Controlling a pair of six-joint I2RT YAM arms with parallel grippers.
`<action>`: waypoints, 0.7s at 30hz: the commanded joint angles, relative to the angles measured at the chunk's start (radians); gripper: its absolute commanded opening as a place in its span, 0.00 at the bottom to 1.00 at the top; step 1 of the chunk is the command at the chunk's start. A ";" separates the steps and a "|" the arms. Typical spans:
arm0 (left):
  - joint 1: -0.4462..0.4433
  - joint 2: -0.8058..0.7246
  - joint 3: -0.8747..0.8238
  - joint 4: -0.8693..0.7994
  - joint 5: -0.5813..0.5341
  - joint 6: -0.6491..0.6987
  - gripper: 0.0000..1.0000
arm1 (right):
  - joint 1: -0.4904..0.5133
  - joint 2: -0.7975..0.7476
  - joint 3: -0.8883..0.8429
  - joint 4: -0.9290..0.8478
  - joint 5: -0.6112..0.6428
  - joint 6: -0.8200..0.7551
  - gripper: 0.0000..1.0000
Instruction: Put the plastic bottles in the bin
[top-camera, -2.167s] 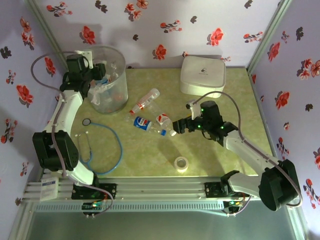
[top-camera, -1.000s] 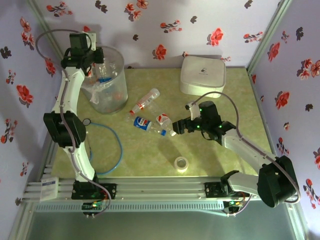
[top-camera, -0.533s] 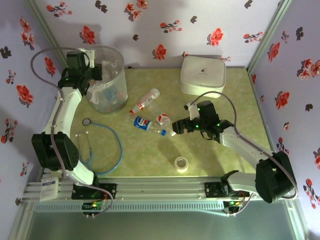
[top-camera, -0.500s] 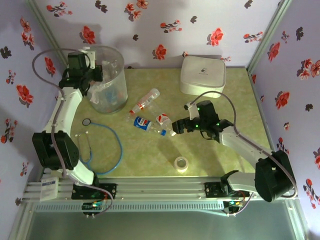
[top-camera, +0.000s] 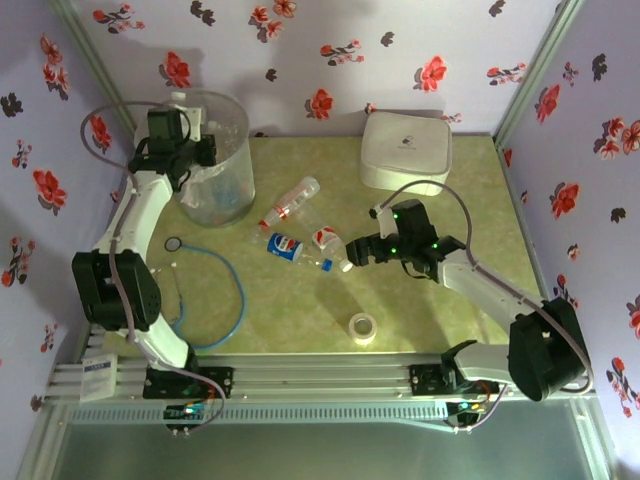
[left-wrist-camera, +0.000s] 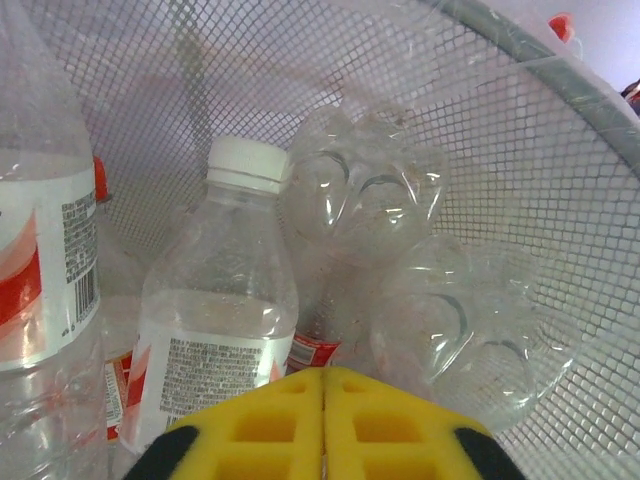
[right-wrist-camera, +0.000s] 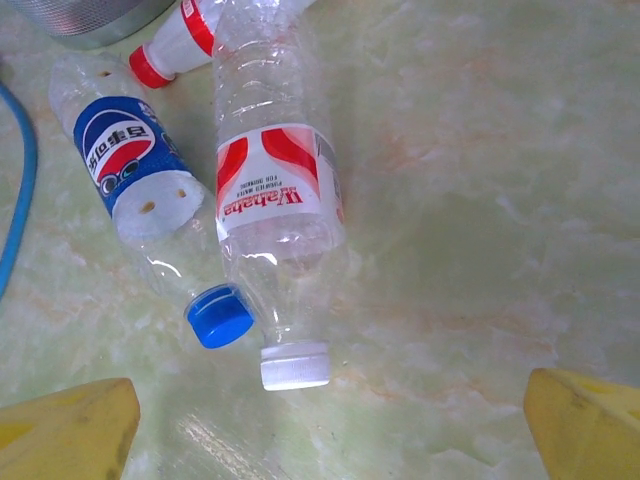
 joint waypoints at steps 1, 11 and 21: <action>-0.003 0.046 0.053 -0.121 -0.030 0.039 0.19 | 0.002 0.027 0.039 -0.037 0.044 0.000 0.99; -0.003 -0.014 0.270 -0.277 -0.030 0.053 0.68 | 0.069 0.156 0.162 -0.168 0.106 -0.015 0.85; 0.035 -0.174 0.267 -0.425 -0.125 -0.078 0.89 | 0.112 0.375 0.352 -0.214 0.140 0.118 0.73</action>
